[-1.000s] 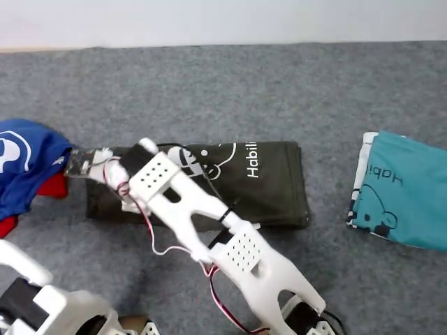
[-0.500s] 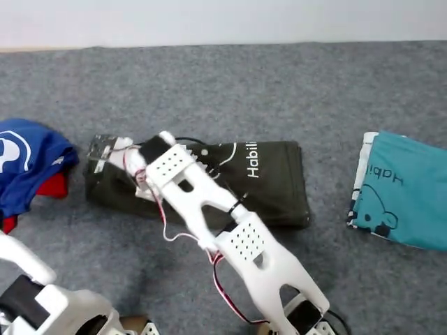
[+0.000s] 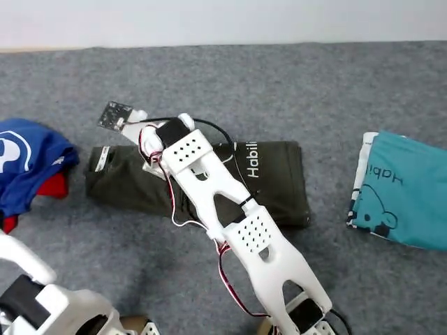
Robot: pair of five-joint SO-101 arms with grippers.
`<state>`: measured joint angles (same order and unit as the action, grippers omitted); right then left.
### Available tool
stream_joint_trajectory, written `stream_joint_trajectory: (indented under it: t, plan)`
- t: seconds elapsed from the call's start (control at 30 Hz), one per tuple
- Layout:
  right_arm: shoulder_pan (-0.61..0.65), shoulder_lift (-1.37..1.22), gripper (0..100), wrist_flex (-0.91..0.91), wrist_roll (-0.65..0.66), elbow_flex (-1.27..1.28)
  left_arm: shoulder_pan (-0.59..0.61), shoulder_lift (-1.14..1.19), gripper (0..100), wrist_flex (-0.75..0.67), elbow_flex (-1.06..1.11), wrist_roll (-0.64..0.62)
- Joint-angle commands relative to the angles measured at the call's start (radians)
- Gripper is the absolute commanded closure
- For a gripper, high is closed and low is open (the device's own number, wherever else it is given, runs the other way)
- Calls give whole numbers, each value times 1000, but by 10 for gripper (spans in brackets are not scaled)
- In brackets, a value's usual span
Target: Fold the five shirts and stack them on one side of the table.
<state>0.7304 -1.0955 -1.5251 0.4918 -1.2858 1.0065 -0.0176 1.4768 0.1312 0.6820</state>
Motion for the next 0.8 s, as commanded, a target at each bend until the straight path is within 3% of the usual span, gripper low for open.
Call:
stream_joint_trajectory:
  t: [0.0, 0.3, 0.53, 0.77]
  plan:
    - [7, 15, 839, -12, -15, -92, -6, -6, 920, -14, -4, -2]
    - [62, -41, 848, 22, -17, -60, -6, -6, 920, -14, -4, -2]
    - [156, -139, 987, 12, -17, -60, -6, -6, 920, -14, -4, -2]
    - [236, -127, 988, -94, -14, -66, -6, -6, 920, -15, -4, -2]
